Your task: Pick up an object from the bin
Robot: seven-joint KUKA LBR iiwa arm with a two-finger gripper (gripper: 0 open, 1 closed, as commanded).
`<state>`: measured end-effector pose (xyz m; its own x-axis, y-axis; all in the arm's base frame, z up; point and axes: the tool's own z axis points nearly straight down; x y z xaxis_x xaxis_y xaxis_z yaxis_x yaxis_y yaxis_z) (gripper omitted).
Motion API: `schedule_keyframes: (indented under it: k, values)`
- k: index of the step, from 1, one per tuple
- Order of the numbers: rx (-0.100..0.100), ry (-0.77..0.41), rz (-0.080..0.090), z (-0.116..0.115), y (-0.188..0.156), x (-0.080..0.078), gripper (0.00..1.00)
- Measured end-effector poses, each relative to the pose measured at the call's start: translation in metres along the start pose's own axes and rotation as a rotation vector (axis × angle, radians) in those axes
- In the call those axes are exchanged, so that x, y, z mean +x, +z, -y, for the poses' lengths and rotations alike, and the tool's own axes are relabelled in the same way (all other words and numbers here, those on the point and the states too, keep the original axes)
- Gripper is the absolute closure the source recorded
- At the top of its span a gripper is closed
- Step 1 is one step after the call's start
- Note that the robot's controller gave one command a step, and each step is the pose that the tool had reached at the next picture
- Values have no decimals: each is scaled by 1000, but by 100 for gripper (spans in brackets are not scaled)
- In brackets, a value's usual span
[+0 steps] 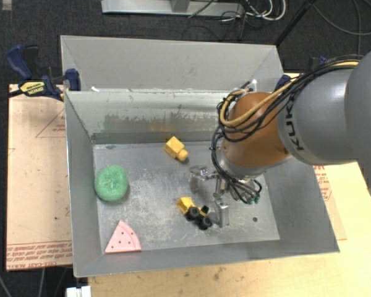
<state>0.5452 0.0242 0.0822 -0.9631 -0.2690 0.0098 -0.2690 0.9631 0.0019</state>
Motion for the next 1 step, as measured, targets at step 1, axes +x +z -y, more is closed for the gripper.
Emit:
schedule_keyframes:
  k: [1]
  values:
    - [4, -33, 18, 2, 5, -2, 0]
